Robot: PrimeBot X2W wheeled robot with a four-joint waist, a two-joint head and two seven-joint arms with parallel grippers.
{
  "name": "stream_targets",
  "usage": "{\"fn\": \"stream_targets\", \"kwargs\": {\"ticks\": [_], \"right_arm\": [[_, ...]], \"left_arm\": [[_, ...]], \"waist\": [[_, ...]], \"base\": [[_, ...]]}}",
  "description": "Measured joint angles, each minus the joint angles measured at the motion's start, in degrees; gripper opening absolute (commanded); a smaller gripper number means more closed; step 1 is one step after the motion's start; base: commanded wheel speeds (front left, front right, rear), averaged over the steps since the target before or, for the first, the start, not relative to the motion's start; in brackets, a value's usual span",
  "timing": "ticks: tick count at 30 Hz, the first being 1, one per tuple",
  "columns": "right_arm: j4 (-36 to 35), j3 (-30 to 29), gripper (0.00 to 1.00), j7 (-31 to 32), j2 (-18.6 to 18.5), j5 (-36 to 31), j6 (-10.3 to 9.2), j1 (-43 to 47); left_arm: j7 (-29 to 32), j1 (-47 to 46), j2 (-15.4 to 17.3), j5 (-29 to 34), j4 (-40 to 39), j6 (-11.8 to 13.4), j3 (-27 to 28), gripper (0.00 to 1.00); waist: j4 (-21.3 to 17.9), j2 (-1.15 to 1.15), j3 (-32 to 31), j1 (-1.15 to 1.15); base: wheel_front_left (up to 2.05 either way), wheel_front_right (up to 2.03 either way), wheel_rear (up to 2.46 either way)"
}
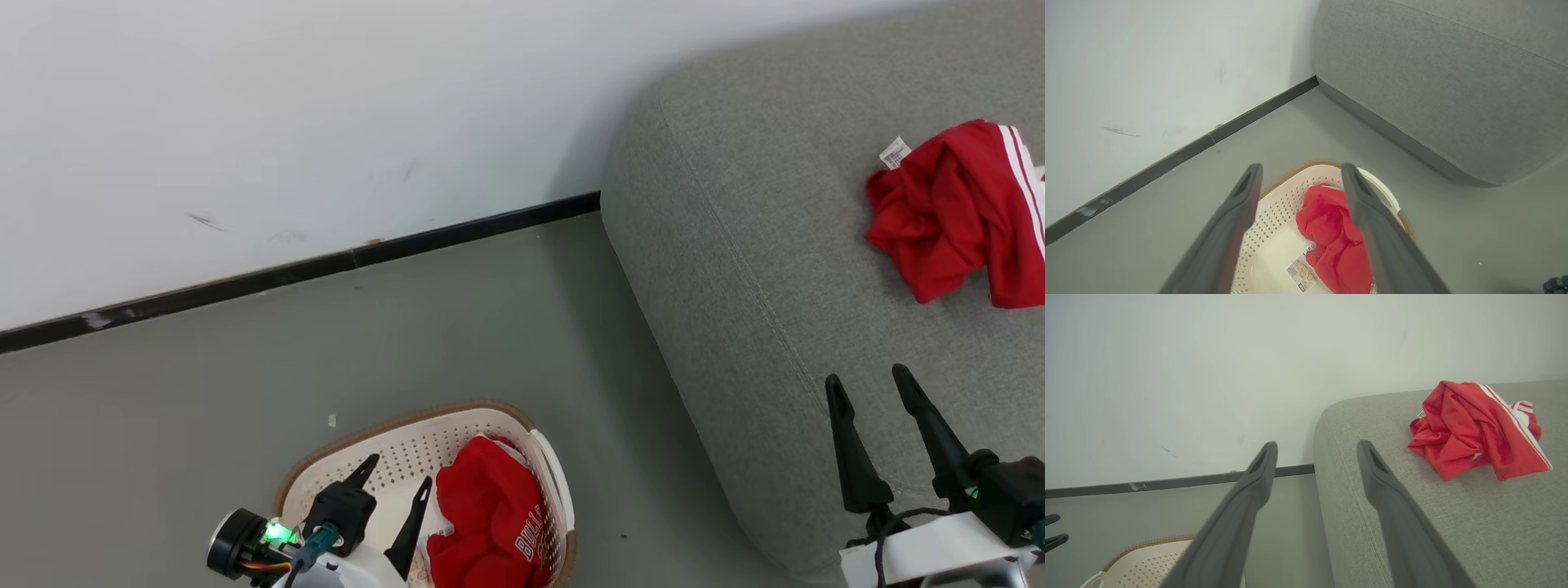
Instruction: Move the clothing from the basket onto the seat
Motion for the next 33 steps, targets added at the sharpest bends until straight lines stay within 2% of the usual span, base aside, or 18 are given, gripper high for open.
{"fn": "stream_targets", "kwargs": {"ticks": [11, 23, 33], "right_arm": [[-4.3, 0.2, 1.00, 0.0, 0.1, 0.7, 0.00, -0.7], [-7.2, 1.9, 1.00, 0.0, 0.1, 2.6, 0.00, -5.4], [-8.5, 1.8, 1.00, 0.0, 0.1, 5.4, 0.00, -7.9]], "left_arm": [[0.7, -3.4, 0.5, 2.4, 6.2, -0.5, -1.3, 1.00], [1.3, -8.6, 1.3, 4.9, 11.0, -1.5, -3.4, 1.00], [1.3, -12.4, 2.9, 6.7, 13.8, -2.4, -4.9, 1.00]], "waist": [[-2.9, 0.00, 6.1, 0.00], [-6.3, 0.00, 13.8, 0.00], [-9.3, 0.00, 20.1, 0.00]], "base": [[0.00, 0.00, 0.00], [0.00, 0.00, 0.00], [0.00, 0.00, 0.00]]}}
